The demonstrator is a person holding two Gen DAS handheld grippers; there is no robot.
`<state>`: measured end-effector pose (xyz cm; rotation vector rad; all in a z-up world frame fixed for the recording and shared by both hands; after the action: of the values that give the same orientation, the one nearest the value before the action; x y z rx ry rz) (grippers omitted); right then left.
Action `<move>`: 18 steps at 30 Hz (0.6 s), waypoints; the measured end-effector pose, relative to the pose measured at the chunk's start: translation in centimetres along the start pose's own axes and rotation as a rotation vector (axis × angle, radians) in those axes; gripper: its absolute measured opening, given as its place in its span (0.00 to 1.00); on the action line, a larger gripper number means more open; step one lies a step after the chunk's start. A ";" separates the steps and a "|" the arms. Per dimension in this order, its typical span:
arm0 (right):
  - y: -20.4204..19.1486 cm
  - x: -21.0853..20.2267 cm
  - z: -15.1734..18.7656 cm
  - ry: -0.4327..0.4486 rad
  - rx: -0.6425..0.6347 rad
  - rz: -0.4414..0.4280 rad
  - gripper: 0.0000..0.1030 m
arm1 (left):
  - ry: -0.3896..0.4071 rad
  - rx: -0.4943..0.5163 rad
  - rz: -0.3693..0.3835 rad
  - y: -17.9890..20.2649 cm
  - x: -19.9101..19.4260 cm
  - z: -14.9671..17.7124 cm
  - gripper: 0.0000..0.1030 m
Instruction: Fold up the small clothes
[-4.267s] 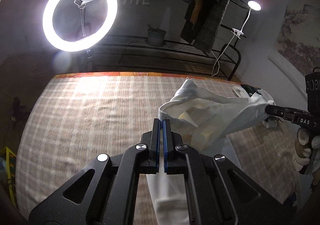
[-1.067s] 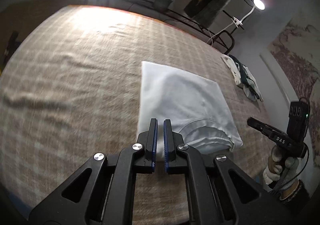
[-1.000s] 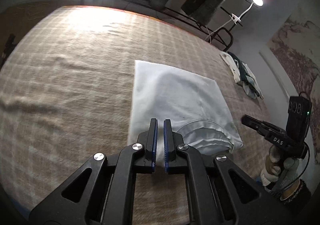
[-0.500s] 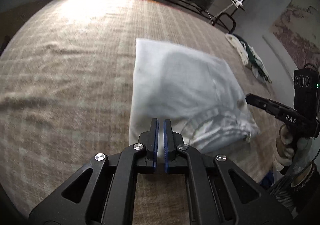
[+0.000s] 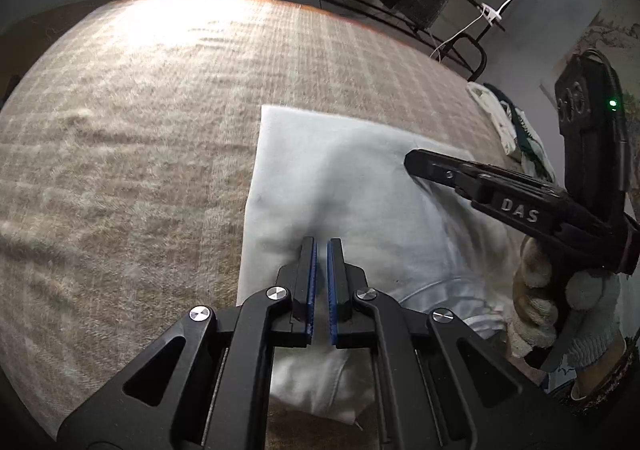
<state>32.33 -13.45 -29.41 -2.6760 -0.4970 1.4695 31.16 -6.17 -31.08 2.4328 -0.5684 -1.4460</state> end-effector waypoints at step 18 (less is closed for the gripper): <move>9.7 -2.4 2.1 -0.030 0.198 0.094 0.27 | -0.003 -0.031 -0.027 -1.9 -1.6 0.7 0.02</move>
<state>31.84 -23.56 -30.44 -2.5586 -0.2161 1.4967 30.27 -3.74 -30.91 2.4239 -0.5112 -1.4581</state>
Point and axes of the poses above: each gripper's, at about its wrist camera, not at the fingertips, and x roughly the way its jaws point, y to its right, z to its underside, the point moved 8 cm from there along x, roughly the way its jaws point, and after that the axes turned 4 degrees about z, right-handed, at the moved point
